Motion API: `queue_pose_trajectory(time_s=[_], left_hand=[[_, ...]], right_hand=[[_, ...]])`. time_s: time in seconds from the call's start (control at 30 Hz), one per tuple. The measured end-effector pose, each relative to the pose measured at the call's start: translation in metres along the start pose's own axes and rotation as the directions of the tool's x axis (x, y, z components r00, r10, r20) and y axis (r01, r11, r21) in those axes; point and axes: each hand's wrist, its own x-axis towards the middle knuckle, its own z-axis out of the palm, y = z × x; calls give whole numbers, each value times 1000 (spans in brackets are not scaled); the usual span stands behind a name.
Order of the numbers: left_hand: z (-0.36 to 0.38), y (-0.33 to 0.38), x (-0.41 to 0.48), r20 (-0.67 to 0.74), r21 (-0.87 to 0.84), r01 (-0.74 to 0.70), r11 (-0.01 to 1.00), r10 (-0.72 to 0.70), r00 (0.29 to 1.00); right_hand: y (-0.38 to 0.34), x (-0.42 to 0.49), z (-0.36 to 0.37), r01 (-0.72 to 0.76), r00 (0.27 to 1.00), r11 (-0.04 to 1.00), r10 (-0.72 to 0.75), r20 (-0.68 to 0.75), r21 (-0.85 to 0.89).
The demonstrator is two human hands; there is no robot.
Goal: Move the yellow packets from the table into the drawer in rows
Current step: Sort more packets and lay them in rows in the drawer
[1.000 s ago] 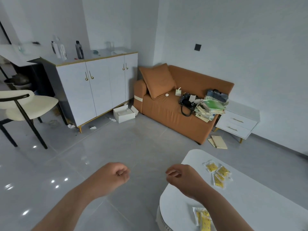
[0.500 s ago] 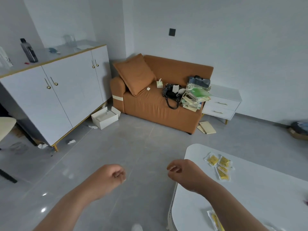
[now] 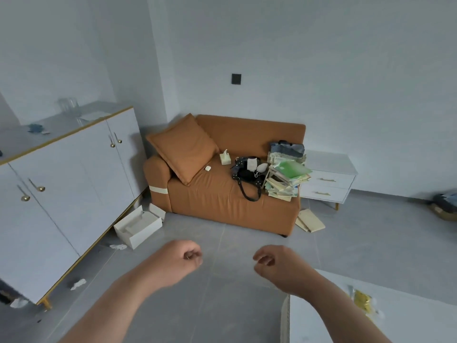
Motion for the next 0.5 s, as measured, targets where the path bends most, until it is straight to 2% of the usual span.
queue_pose_trajectory(time_s=[0.23, 0.5], left_hand=[[-19, 47, 125, 123, 65, -170, 983, 161, 979], [-29, 98, 282, 336, 75, -428, 901, 381, 861]], right_hand=[[25, 53, -54, -163, 971, 985, 170, -167, 53], [51, 117, -98, -386, 837, 910, 414, -359, 150]])
